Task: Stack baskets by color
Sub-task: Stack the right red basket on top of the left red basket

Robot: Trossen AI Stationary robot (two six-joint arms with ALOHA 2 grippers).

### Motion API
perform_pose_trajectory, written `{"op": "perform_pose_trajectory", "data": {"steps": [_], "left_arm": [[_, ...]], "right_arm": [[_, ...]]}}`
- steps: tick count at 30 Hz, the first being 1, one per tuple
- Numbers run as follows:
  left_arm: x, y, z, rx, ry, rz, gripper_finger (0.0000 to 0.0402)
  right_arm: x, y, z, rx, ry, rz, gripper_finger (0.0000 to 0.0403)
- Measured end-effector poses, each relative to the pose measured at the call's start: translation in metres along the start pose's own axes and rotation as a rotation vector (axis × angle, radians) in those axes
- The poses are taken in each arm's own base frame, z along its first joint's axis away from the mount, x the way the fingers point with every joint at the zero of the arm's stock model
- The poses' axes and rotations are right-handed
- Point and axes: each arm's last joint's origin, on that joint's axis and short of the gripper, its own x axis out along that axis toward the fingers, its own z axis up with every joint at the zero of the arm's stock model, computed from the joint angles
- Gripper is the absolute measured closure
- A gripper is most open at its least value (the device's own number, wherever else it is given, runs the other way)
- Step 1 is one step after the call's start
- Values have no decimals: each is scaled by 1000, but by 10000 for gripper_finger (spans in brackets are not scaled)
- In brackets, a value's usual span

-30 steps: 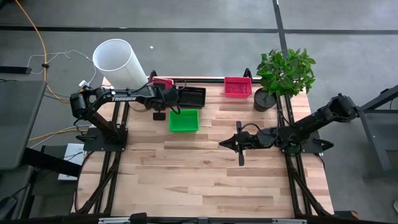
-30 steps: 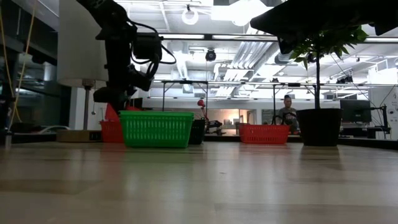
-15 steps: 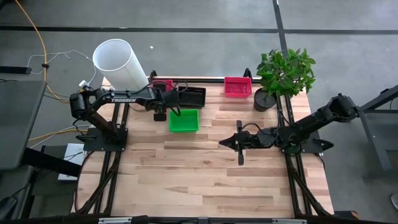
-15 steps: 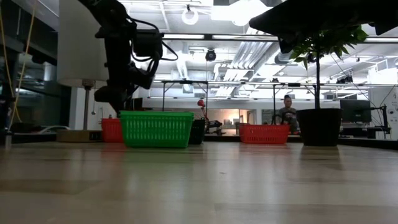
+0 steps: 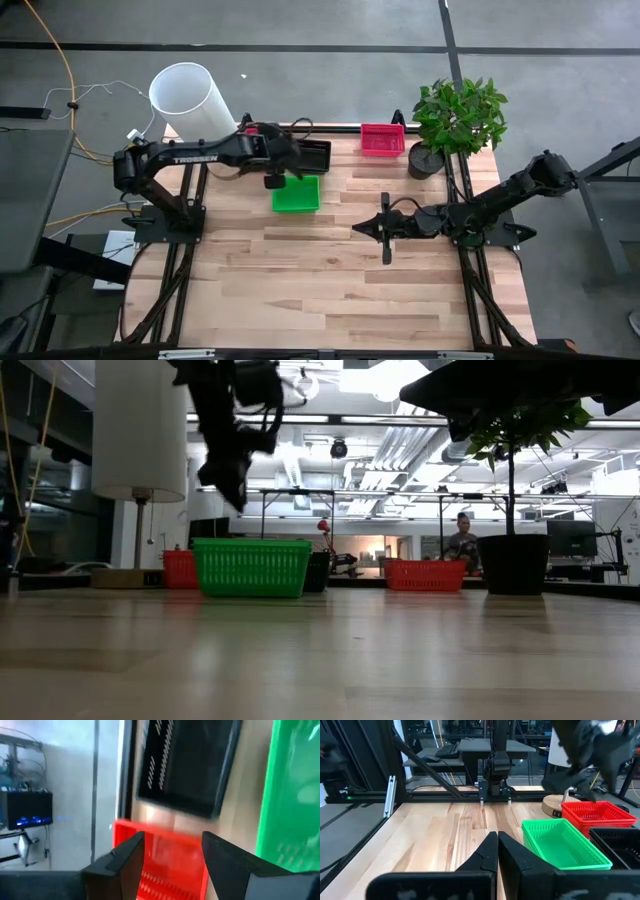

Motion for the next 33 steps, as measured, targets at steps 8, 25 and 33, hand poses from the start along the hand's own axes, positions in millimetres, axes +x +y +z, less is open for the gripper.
{"op": "perform_pose_trajectory", "data": {"steps": [8, 25, 33], "left_arm": [[-48, -6, 34, -279, -399, -227, 218], [-106, -127, -59, -539, -1290, -396, 218], [-83, -152, -106, -665, -1337, -413, 218]], "right_arm": [[0, 0, 0, 0, 0, 8, 403], [0, 0, 0, 21, 1, 7, 403], [0, 0, 0, 19, 1, 0, 403]]}}
